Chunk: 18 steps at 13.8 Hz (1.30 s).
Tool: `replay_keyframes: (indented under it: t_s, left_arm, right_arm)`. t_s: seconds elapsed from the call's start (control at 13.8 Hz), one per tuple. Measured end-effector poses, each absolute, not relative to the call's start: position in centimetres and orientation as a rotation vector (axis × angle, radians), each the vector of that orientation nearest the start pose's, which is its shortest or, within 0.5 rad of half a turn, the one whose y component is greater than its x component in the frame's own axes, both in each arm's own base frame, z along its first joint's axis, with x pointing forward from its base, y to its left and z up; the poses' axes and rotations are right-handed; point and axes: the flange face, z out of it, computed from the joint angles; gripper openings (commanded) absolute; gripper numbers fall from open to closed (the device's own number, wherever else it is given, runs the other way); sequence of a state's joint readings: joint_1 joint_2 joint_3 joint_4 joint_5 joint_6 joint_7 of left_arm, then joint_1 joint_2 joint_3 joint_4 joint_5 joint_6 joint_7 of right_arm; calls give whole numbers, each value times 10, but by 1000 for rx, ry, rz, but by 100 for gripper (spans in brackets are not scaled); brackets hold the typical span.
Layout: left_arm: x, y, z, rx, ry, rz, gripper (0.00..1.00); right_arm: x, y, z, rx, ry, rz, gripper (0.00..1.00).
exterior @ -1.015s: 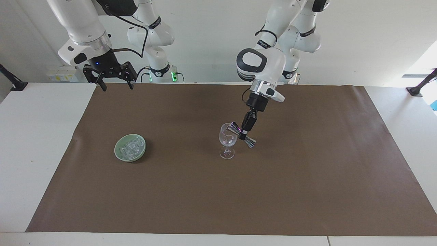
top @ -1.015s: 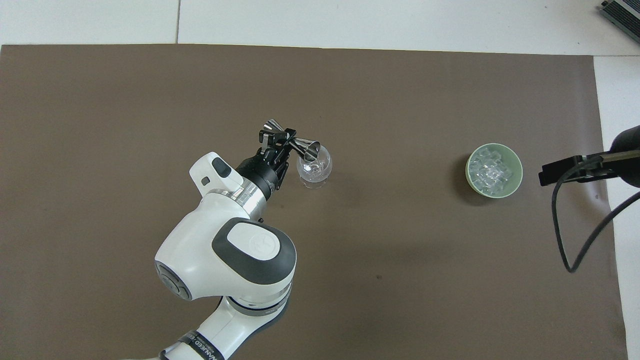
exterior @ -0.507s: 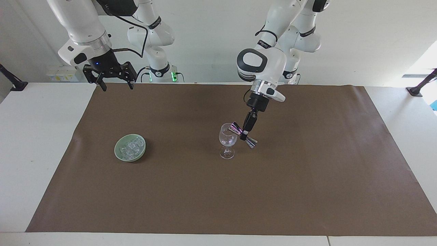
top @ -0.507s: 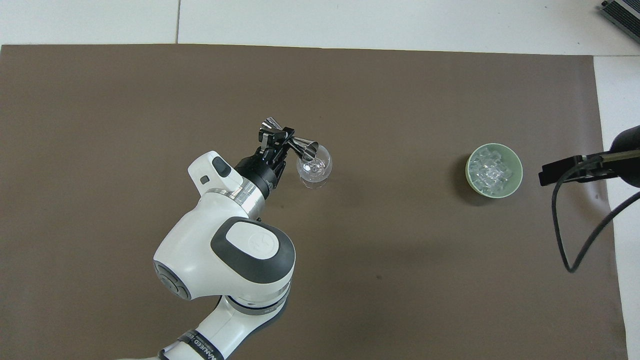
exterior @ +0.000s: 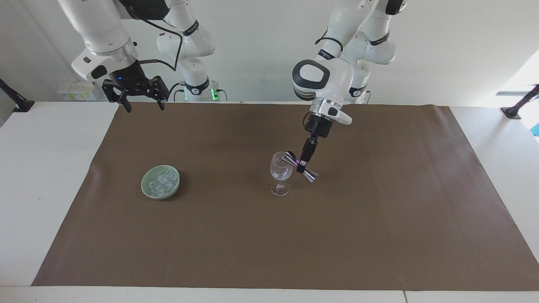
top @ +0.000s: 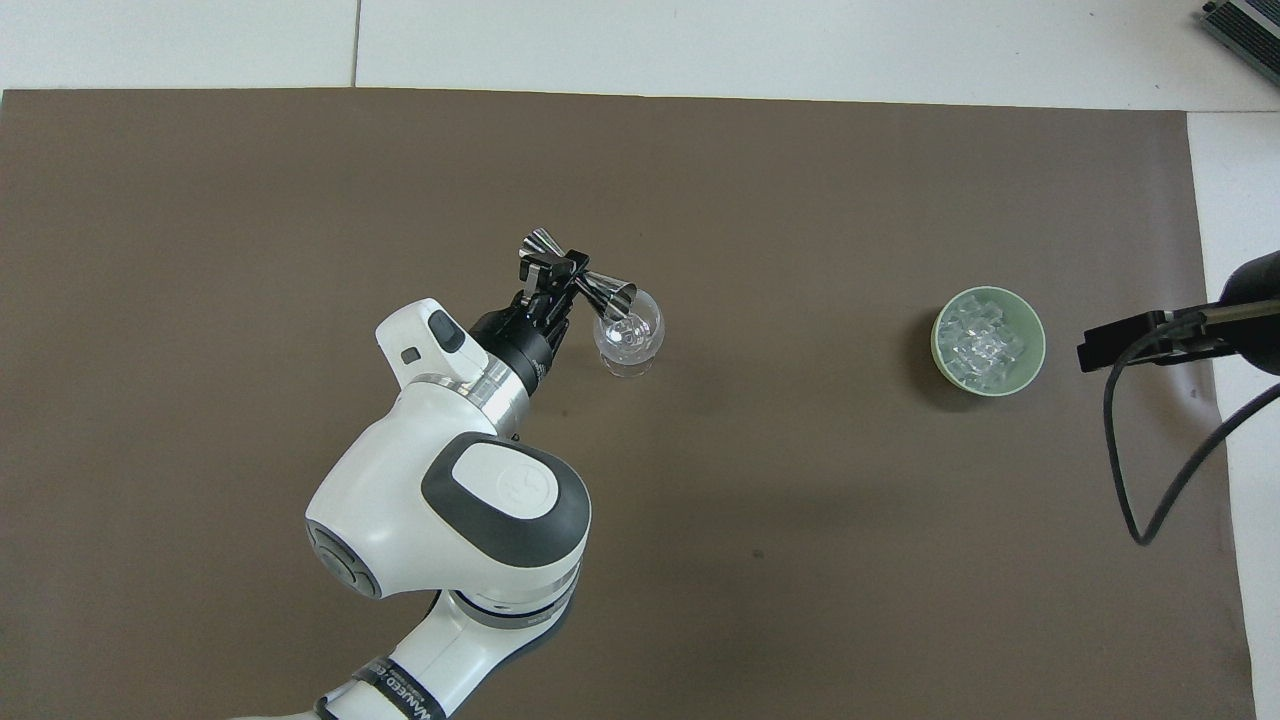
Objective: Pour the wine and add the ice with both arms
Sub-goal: 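Tilt the jigger with the left gripper to pour into the glass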
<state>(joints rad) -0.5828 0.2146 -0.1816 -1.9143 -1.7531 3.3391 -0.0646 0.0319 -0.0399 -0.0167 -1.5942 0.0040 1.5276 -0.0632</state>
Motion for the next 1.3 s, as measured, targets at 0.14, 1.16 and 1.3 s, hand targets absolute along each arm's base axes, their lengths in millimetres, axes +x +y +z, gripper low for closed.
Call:
replay_keyframes:
  t_s: [0.14,1.16,1.3]
  left_arm:
    - [496,-321,426,1838,1211,499,0]
    - [498,-320,437,1897,1126,614,0]
    - [499,-320,439,1899,1115,622,0]
  right_arm:
    - [537,8,632,-3134,-123,42,100]
    - [537,8,632,-3134,-123,42,100]
    - [537,8,632,-3134,-123,42,100]
